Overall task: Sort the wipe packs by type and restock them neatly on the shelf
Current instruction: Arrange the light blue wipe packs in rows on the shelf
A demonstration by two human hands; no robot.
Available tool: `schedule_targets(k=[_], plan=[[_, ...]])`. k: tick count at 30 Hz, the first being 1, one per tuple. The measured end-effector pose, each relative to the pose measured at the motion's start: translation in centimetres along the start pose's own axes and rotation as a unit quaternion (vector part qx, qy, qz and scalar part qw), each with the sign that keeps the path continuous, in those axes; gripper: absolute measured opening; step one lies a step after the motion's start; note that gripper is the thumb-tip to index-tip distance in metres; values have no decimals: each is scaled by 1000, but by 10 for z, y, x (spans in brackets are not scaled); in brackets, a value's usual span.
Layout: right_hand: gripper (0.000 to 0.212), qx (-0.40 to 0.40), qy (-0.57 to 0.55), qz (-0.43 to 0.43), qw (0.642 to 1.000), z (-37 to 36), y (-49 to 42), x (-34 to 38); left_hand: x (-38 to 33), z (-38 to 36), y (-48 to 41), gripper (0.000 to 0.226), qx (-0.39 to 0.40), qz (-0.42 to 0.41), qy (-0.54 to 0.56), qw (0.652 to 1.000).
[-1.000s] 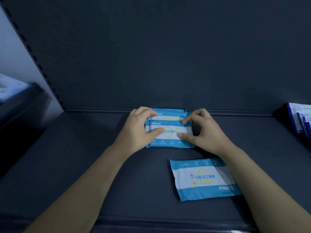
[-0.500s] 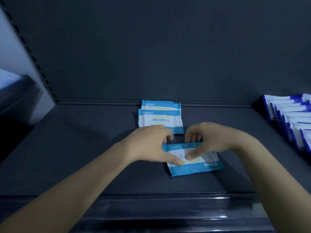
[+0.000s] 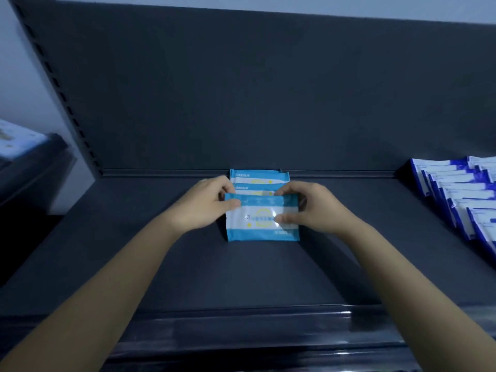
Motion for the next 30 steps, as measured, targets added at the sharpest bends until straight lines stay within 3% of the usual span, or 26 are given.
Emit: schedule_targets(k=[3, 5, 7, 9, 11, 13, 15, 20, 24, 27, 30], plan=[[33, -34, -50, 3, 998, -7, -15, -1, 6, -6, -5, 10, -28, -9, 138, 990], [26, -75, -171, -7, 982, -13, -19, 0, 7, -7, -6, 15, -39, -1, 265, 963], [24, -130, -322, -25, 937, -13, -21, -1, 7, -4, -6, 28, -17, 13, 347, 937], [24, -171, -428, -42, 886, -13, -22, -4, 6, -3, -6, 39, 51, 32, 360, 931], [23, -184, -470, -48, 862, -13, -24, -6, 4, -6, -7, 30, 108, 58, 359, 925], [25, -162, -477, -50, 862, -16, -25, -6, 3, -6, -12, 11, 102, 82, 426, 895], [31, -133, -468, -39, 873, -18, -27, -6, 4, -5, -18, 8, 94, 84, 476, 871], [41, -59, -356, 5, 933, -22, -27, -1, -4, -12, -13, 31, 108, 28, 428, 897], [57, -98, -409, -20, 907, -16, -30, -6, -8, -12, -8, 36, 168, -14, 316, 933], [44, -68, -396, -9, 916, -14, -30, -9, -9, -14, -5, 47, 206, -14, 205, 957], [35, -129, -375, -8, 918, -11, -30, -11, -1, -10, -7, 61, 226, 19, 183, 957]])
Point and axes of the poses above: each hand's wrist, its own y-axis away from the middle knuckle, its own z-axis out of the back of the hand, x = y × z, the point moved 2 cm from there along -y, towards the middle knuckle, and after that the axes turned 14 degrees about z, right-handed, at the moved point
